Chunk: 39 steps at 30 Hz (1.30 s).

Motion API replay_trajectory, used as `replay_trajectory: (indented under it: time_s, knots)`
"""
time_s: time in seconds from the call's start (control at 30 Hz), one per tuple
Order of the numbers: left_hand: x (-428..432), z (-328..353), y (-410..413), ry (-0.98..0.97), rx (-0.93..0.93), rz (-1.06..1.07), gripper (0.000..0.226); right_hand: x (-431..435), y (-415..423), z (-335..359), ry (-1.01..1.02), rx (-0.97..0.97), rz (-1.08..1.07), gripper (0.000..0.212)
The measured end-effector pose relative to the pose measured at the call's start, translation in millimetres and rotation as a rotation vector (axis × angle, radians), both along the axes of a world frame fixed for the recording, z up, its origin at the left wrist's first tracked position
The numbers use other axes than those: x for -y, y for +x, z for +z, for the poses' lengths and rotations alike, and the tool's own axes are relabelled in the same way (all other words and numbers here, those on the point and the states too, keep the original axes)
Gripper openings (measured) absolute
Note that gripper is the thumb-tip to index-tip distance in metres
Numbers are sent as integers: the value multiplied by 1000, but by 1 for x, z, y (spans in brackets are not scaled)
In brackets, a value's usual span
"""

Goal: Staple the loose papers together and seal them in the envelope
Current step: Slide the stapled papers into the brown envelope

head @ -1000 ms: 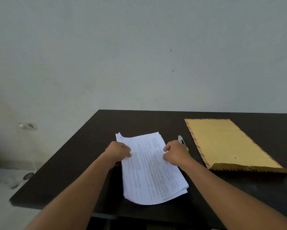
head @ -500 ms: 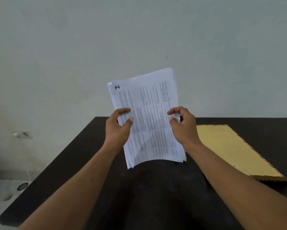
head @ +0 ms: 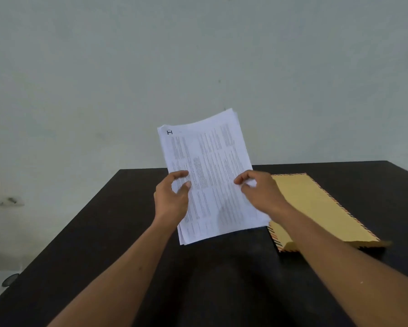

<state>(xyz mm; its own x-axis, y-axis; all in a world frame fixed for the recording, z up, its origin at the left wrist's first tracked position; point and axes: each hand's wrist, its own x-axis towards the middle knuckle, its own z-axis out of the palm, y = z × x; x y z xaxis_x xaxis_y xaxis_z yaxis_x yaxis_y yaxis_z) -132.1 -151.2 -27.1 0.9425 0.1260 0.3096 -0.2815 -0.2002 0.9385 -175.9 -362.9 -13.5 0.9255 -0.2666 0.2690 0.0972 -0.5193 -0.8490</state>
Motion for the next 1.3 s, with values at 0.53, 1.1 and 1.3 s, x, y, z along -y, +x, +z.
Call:
replay_trajectory:
  time_s: [0.53,1.1,1.3]
  knots:
    - [190,11,-24,-279,-145,-70,17,116,-58,-10,735,-36,-149,29]
    - [195,-14,-7,-267,-319,-100,15,118,-29,-10,702,-71,-290,29]
    - [194,-12,-19,-120,-361,-341,10,137,-43,-2,307,-56,-376,35]
